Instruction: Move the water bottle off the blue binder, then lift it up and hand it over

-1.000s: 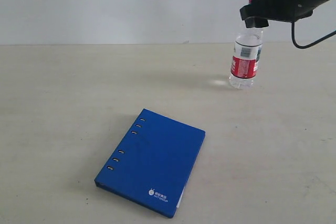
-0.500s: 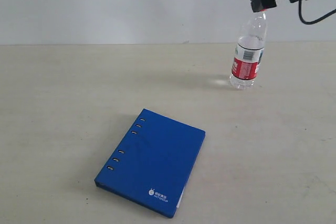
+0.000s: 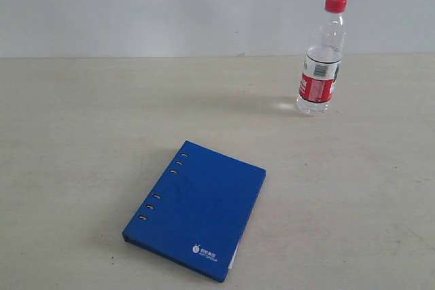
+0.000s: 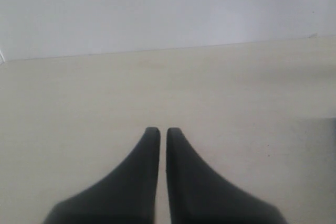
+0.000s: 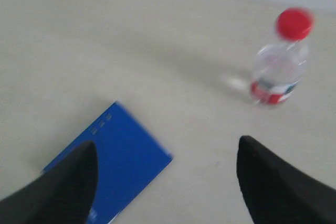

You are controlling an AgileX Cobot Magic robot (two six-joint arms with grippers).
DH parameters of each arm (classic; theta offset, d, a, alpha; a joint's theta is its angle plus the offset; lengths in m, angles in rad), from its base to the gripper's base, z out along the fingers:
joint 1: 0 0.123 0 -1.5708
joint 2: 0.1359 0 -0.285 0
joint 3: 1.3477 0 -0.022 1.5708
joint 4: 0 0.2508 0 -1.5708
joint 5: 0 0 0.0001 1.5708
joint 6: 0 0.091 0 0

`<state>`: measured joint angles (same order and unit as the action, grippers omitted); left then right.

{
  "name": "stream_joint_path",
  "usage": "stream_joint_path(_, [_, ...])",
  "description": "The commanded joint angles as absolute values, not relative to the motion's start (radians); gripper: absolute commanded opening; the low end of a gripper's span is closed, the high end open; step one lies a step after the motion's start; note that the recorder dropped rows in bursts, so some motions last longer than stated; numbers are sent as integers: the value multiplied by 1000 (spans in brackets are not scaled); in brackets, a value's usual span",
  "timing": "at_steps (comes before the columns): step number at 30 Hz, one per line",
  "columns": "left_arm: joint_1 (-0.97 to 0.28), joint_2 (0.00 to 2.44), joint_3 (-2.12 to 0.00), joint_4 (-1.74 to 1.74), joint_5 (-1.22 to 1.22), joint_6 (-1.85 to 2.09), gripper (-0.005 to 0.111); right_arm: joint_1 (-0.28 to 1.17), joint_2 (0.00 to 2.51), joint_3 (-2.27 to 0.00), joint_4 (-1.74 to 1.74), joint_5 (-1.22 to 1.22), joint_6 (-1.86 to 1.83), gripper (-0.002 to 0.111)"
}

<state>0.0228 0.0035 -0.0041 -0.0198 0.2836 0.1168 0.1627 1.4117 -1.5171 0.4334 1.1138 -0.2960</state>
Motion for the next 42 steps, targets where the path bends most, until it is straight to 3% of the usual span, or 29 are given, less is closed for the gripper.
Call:
stream_joint_path(1, [24, 0, 0, -20, 280, 120, 4, 162, 1308, -1296, 654, 1150, -422, 66])
stream_joint_path(4, [24, 0, 0, -20, 280, 120, 4, 162, 1247, -1121, 709, 1103, -460, 62])
stream_joint_path(6, [24, 0, 0, -20, 280, 120, 4, 182, 1190, -944, 729, 1008, -517, 38])
stream_joint_path(8, [24, 0, 0, -20, 280, 120, 4, 233, 1159, -786, 779, 906, -617, 1])
stream_joint_path(16, [24, 0, 0, -20, 280, 120, 4, 407, 1178, -667, 882, 746, -707, 0])
stream_joint_path(23, [24, 0, 0, -20, 280, 120, 4, 420, 1178, -666, 884, 733, -704, 0])
stream_joint_path(32, [24, 0, 0, -157, -170, 6, 4, 420, 1180, -664, 868, 710, -704, 0])
stream_joint_path(35, [24, 0, 0, -163, -263, -382, 4, 420, 1180, -664, 867, 710, -699, 0])
stream_joint_path(38, [12, 6, -8, 247, -237, -757, 4, 420, 1180, -664, 867, 701, -697, 0])
stream_joint_path(39, [-10, 74, -43, 685, -304, -1114, 4, 420, 1180, -664, 867, 694, -697, 0])
stream_joint_path(42, [-10, 257, -143, 1165, -438, -1566, 4, 420, 1199, -664, 857, 677, -684, 0])
